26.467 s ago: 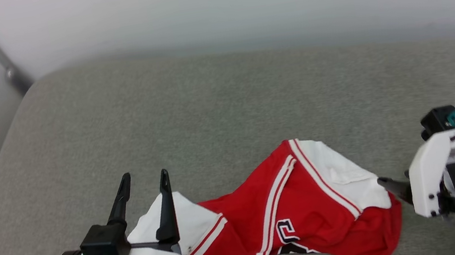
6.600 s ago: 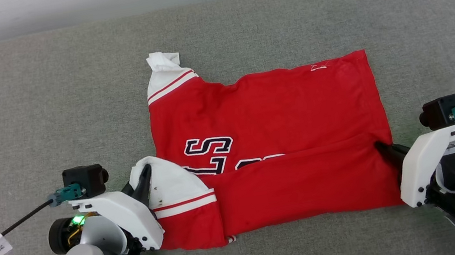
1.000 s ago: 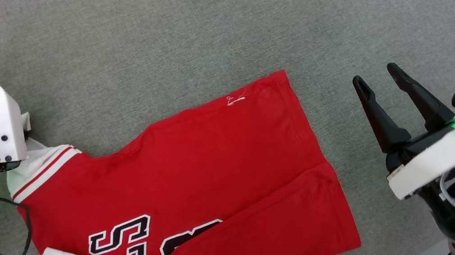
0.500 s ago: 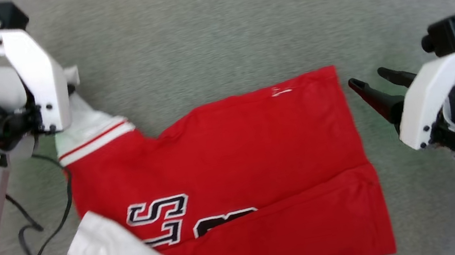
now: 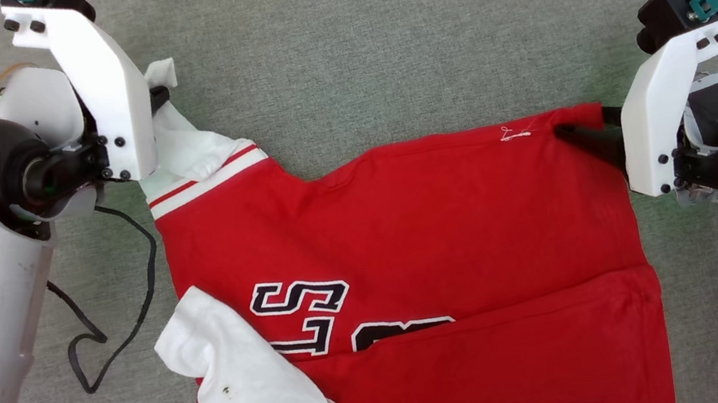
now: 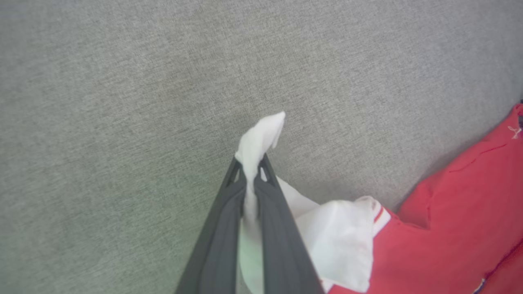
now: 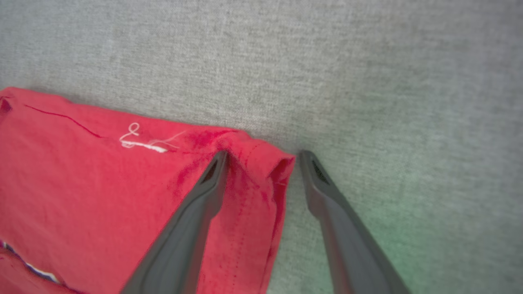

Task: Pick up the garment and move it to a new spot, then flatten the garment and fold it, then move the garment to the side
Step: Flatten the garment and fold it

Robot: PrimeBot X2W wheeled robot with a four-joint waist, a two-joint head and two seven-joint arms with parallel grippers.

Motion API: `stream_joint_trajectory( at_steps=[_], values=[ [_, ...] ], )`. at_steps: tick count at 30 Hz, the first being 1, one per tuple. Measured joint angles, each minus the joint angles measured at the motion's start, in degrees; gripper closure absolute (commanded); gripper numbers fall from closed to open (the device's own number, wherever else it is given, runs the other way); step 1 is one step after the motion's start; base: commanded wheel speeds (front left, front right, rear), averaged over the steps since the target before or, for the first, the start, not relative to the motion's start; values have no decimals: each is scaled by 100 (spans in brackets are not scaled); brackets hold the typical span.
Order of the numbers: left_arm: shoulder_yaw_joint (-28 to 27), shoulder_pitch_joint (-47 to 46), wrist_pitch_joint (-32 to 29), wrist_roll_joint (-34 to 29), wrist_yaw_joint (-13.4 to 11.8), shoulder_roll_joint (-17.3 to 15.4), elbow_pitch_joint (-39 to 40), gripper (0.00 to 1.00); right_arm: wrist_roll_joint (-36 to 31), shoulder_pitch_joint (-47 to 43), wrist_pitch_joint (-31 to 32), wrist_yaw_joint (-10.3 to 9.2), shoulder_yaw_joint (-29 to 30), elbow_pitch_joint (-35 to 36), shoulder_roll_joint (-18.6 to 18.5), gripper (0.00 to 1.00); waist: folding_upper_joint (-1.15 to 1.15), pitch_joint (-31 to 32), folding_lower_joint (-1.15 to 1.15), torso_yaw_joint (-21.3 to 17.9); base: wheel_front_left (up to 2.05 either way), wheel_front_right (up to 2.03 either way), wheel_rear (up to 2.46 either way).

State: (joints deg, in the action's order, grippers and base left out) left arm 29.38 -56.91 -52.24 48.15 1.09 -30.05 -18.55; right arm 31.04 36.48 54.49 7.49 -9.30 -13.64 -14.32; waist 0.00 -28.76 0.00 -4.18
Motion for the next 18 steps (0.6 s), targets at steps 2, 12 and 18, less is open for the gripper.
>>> stream_joint_trajectory(
  at_steps=[2,12,18],
  values=[
    [5,1,34,-18,25,-18,-2,100,46,2,7,0,-2,-16,-19,100,0,5,0,23,0,0,0],
    [-224,191,491,135,52,-31,18,100,0,-48,-515,1,1,200,-201,100,0,319,0,98,0,0,0],
    [-492,833,1061,280,32,-148,357,100,-186,-607,-782,1,259,684,-338,100,0,733,0,214,0,0,0]
  ],
)
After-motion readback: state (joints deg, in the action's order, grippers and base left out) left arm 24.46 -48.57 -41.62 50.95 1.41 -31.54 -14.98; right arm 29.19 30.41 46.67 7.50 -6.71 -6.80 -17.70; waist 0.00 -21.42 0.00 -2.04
